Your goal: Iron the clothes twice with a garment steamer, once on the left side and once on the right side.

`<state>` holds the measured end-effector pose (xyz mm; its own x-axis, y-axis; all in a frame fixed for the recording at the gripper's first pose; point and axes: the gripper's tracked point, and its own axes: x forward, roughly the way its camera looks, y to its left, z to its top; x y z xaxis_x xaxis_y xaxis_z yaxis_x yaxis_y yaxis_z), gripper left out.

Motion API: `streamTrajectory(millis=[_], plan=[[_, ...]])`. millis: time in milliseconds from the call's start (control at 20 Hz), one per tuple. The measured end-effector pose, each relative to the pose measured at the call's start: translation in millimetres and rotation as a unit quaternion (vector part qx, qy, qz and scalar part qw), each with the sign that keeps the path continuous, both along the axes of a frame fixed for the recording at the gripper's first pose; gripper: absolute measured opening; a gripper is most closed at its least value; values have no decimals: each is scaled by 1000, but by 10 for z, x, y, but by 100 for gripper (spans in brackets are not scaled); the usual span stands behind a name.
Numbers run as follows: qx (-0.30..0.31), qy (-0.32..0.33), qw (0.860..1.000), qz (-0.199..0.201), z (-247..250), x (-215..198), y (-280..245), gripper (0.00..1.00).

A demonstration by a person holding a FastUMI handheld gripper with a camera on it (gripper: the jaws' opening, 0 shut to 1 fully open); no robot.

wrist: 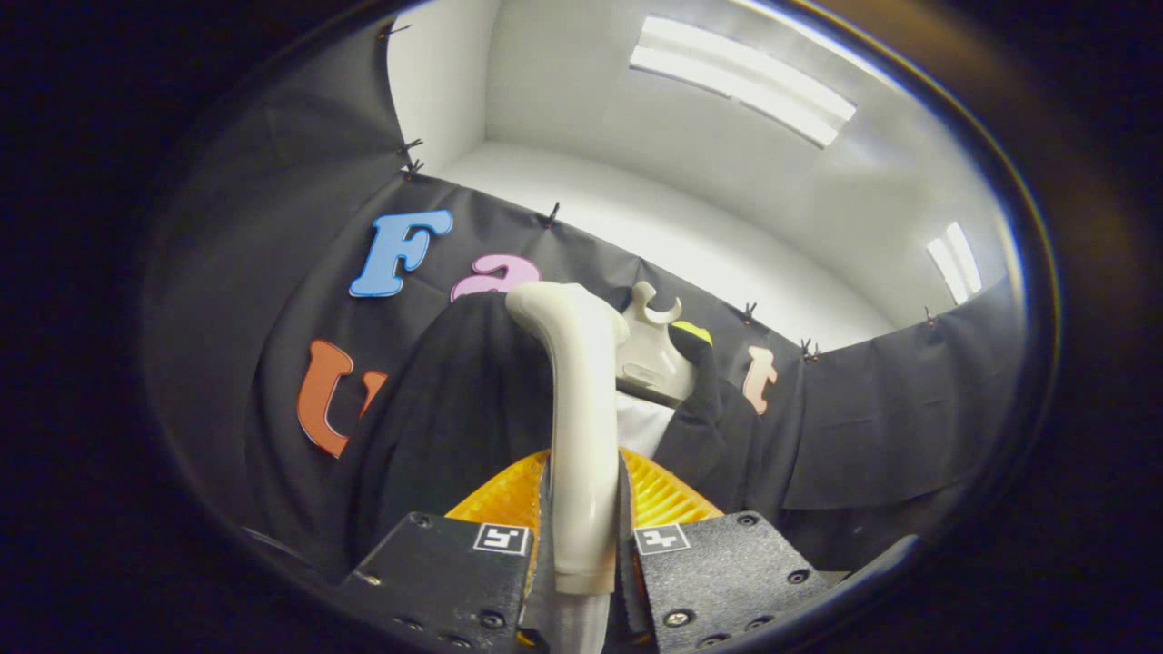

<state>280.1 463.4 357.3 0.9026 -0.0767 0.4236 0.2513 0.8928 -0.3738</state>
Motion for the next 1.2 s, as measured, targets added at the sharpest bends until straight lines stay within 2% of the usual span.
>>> streamTrajectory(millis=[450, 1200], plan=[[-16, 44, 999, -1, -656, -146, -10, 29], [30, 111, 993, -19, -1460, -265, -162, 29]])
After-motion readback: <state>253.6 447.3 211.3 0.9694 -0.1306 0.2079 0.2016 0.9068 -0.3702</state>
